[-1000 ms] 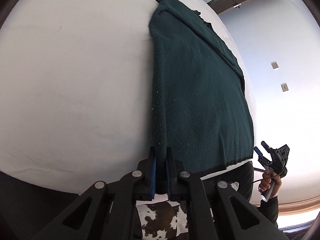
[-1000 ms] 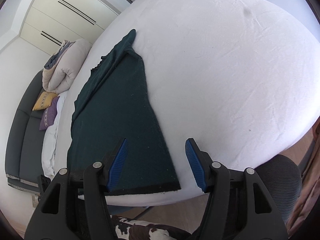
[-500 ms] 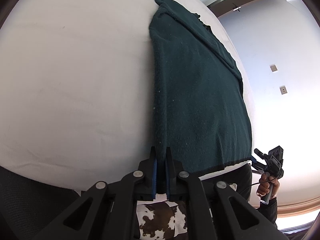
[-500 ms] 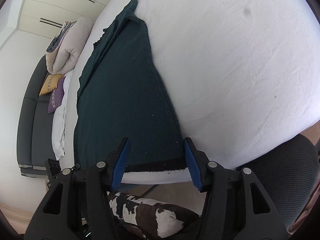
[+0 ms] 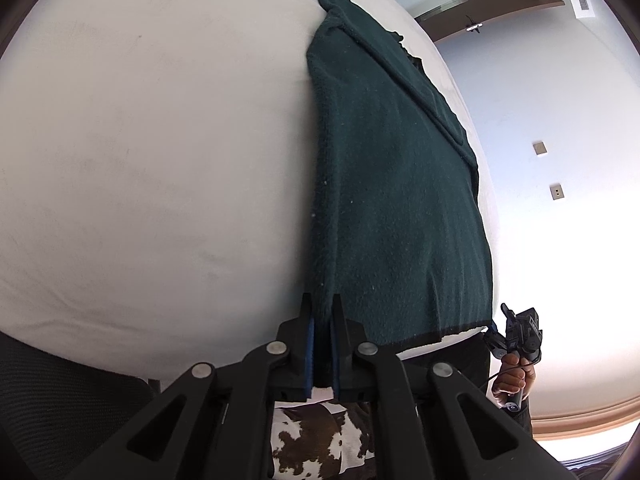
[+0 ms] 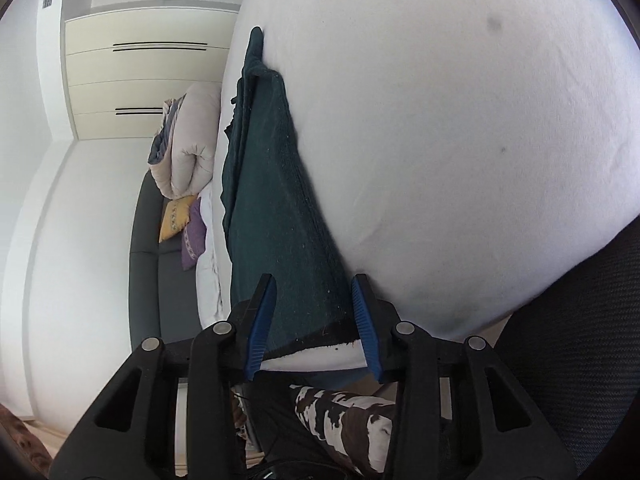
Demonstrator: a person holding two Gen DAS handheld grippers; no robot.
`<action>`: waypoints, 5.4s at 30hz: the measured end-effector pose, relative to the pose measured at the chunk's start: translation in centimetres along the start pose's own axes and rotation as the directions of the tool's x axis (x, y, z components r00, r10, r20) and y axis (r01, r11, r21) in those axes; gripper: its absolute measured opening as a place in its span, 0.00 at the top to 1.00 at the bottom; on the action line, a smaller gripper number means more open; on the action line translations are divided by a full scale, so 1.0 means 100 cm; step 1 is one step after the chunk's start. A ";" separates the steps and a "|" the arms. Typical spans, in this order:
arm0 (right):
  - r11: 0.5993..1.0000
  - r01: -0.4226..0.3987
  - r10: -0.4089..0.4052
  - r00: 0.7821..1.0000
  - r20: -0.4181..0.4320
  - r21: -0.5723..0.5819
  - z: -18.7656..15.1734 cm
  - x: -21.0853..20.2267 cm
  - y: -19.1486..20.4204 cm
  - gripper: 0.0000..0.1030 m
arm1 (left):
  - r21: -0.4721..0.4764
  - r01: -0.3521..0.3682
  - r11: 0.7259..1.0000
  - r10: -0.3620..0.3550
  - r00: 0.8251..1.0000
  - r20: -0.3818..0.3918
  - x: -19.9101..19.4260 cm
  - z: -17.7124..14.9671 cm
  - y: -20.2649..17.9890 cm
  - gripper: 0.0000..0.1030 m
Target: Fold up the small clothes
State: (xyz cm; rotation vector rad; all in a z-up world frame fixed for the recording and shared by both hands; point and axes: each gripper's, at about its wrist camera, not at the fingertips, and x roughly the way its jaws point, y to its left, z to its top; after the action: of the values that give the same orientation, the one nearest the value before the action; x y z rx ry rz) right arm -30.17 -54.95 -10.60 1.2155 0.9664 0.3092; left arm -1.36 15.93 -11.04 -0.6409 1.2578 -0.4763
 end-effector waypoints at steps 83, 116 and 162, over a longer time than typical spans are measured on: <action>0.909 0.366 -0.259 0.871 0.417 -0.200 0.368 0.218 0.225 0.20 | -0.085 0.051 0.995 -0.015 0.924 0.382 0.045 0.298 -0.040 0.43; 0.942 -0.019 0.030 0.999 0.028 -0.336 0.185 0.285 0.231 0.48 | 0.408 -0.444 0.798 0.320 0.885 0.337 0.128 0.194 -0.176 0.48; 0.900 0.184 -0.177 0.983 0.053 -0.396 0.281 0.446 0.302 0.77 | 0.298 -0.463 0.835 0.341 0.859 0.381 0.163 0.330 -0.124 0.45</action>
State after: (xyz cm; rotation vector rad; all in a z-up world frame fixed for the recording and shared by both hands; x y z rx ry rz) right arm 25.70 -32.22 -3.50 0.7472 0.9394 0.3299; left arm 34.87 2.07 -8.54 -0.0958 0.9241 -0.2344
